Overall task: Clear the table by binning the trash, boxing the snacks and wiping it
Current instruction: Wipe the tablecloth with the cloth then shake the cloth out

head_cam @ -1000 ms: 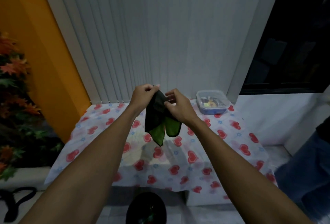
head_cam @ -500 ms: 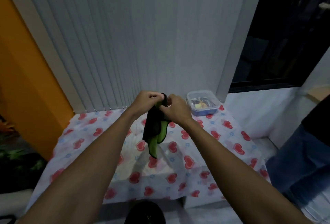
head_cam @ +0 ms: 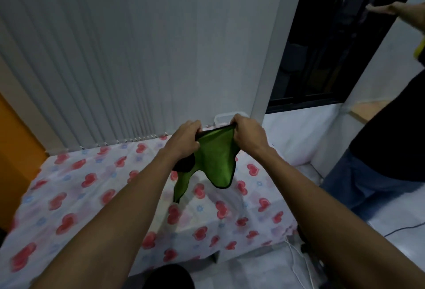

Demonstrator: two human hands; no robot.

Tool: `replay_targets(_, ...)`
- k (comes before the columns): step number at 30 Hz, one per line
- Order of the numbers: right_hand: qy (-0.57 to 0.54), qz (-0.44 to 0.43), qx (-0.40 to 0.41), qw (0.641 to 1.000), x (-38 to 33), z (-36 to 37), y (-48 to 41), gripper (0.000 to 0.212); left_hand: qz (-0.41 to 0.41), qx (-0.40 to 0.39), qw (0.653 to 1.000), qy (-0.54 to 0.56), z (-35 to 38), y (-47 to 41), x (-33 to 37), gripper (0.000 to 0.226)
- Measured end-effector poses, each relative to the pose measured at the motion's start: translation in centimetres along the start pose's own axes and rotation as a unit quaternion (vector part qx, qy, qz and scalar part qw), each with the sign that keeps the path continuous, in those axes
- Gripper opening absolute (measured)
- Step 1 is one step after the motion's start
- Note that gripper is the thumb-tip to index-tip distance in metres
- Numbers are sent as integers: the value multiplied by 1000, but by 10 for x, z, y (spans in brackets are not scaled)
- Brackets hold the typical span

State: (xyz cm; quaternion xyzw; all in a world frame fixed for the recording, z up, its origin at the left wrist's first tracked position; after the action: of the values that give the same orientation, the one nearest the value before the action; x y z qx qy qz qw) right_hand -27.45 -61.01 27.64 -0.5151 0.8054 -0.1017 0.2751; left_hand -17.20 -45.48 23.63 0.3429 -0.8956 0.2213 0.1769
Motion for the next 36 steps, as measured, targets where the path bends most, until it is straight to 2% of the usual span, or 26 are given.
replay_targets(5,39,12,3,999,53,2,-21,30,-20,-1,1000,-22,15,-30,-5,21)
replay_targets(11,42,31,-15,999,123,30,-63,27,-54,12,996,-71,43,-68,-40,30)
replay_targets(18,21,-14,-46,999,175,80,-123,29,-100,28,988,-113,69,-115,-62,26)
replay_targets(26,-27,-54,-33,998,217,82,-140,21,-101,52,988,-107,69,-120,-38,16)
replay_targets(29,-38,-76,-95,992,246,103,-99,19,-93,-2,989,-112,108,-83,-32,16)
replay_targets(33,1,-69,-233,970,298,153,-15,14,-110,-112,982,-107,198,-13,-33,22)
replay_targets(36,22,-53,-312,948,328,187,41,20,-102,-235,961,-103,269,38,-38,26)
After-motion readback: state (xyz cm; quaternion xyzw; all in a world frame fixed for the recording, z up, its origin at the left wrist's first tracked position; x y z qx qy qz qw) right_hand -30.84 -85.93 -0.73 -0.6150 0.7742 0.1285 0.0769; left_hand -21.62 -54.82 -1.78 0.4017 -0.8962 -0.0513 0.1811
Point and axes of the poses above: each hand's wrist, its own y-axis away from the middle knuckle, its own z-axis out of the palm, x = y × z, the point moved 8 cm from there along -y, towards the middle knuckle, and after that the axes turned 6 degrees about x, right-handed, at the moved point
